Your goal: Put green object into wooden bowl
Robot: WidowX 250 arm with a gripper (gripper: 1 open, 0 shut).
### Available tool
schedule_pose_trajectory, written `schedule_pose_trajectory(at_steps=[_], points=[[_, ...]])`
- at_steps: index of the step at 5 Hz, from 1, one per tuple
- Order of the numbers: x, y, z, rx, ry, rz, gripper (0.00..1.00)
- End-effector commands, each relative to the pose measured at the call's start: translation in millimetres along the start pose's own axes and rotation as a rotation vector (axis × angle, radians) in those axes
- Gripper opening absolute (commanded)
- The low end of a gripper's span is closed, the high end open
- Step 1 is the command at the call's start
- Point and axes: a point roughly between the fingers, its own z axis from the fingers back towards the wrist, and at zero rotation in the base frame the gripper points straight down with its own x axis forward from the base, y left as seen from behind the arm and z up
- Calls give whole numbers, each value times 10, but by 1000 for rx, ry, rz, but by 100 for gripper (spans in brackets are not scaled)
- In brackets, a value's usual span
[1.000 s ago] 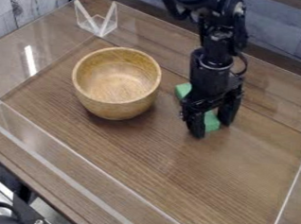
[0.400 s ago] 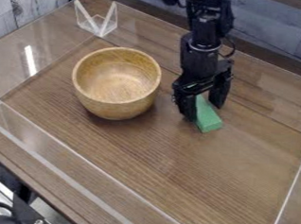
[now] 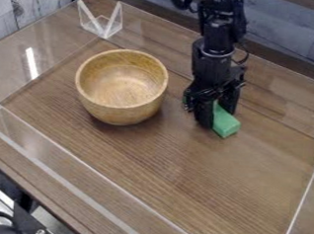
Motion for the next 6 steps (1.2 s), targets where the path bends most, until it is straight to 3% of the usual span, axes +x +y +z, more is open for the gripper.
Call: schedule_pose_trajectory(at_steps=[1, 3, 4, 6], points=[[56, -97, 267, -66, 17, 29, 0], [-154, -30, 809, -101, 86, 179, 0], [-102, 106, 1082, -124, 100, 256, 0], [485, 564, 1077, -121, 77, 196, 0]])
